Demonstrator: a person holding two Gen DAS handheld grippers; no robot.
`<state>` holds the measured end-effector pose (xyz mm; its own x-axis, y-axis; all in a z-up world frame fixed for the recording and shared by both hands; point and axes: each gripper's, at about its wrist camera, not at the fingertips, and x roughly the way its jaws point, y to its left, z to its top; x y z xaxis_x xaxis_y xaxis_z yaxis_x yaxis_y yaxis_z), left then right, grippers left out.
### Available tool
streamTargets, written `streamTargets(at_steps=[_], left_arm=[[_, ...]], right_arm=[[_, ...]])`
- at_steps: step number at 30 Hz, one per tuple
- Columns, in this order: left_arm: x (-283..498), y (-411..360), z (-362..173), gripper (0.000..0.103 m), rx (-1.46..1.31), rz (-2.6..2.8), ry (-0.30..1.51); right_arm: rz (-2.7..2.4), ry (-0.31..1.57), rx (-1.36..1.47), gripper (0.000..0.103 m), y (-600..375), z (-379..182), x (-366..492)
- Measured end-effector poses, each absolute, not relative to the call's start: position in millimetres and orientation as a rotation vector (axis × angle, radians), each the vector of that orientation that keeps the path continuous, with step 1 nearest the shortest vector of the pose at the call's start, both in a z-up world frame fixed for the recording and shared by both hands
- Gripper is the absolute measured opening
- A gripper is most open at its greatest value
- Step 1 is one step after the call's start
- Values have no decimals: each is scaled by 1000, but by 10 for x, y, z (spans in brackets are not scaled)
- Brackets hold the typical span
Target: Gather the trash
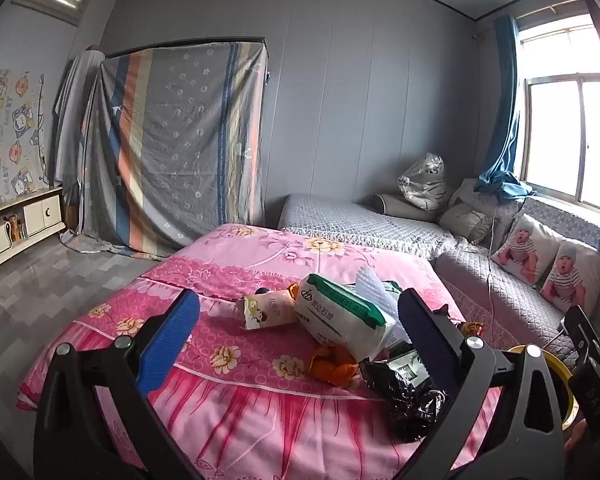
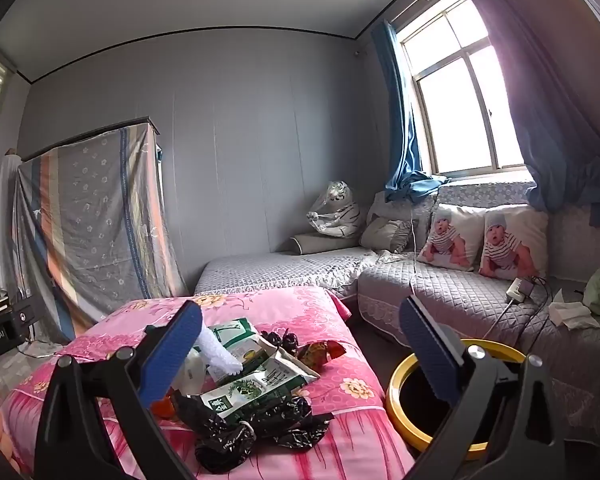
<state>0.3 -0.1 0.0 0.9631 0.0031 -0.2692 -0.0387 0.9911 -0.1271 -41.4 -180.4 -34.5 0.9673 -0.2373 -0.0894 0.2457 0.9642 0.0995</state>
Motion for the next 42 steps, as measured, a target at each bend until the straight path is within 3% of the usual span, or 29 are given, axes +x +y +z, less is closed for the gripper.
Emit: streamTargets(at_steps=[42], left_arm=[[48, 1, -81, 95, -113, 43, 277]], right_arm=[[-253, 83, 127, 95, -1857, -329, -459]])
